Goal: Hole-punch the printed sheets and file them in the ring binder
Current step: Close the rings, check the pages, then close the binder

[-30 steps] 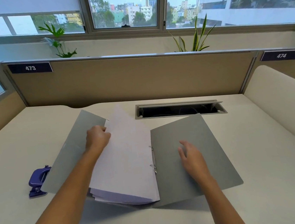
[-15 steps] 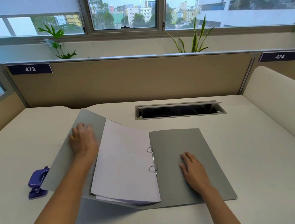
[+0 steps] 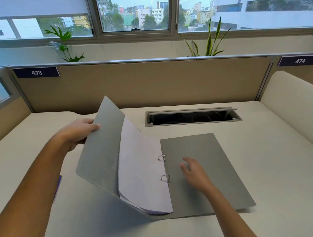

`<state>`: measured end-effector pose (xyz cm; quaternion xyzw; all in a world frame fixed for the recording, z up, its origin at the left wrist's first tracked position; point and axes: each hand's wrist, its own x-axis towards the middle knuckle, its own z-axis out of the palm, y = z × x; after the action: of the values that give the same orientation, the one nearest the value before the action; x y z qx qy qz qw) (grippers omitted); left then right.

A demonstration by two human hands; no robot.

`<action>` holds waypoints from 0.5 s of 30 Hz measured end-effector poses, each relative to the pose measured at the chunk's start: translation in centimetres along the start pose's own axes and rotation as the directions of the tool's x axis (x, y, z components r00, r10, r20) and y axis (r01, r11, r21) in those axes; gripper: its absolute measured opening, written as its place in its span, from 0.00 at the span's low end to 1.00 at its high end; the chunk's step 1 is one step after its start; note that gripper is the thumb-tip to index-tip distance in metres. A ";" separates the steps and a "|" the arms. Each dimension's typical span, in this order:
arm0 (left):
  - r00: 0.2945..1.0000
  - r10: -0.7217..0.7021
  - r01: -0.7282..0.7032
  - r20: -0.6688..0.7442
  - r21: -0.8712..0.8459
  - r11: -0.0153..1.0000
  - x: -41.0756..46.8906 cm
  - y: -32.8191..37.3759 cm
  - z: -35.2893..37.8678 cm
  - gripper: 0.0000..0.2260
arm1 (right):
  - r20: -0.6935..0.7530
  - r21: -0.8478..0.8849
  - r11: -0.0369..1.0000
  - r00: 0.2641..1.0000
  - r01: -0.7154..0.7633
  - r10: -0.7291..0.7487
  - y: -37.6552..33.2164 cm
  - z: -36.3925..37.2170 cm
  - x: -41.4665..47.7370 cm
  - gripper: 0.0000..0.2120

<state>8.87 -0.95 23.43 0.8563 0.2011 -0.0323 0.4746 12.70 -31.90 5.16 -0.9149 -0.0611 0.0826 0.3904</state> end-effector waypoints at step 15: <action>0.988 0.148 -0.126 0.051 -0.296 0.947 -2.0 3.2 5.1 0.12 | 0.420 0.554 0.778 0.906 -0.295 0.045 -11.6 -0.2 -1.4 0.37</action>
<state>8.96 -7.28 23.68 0.7869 0.1262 -0.0002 0.6040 10.81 -24.29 13.83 -0.7083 -0.0221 0.3108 0.6334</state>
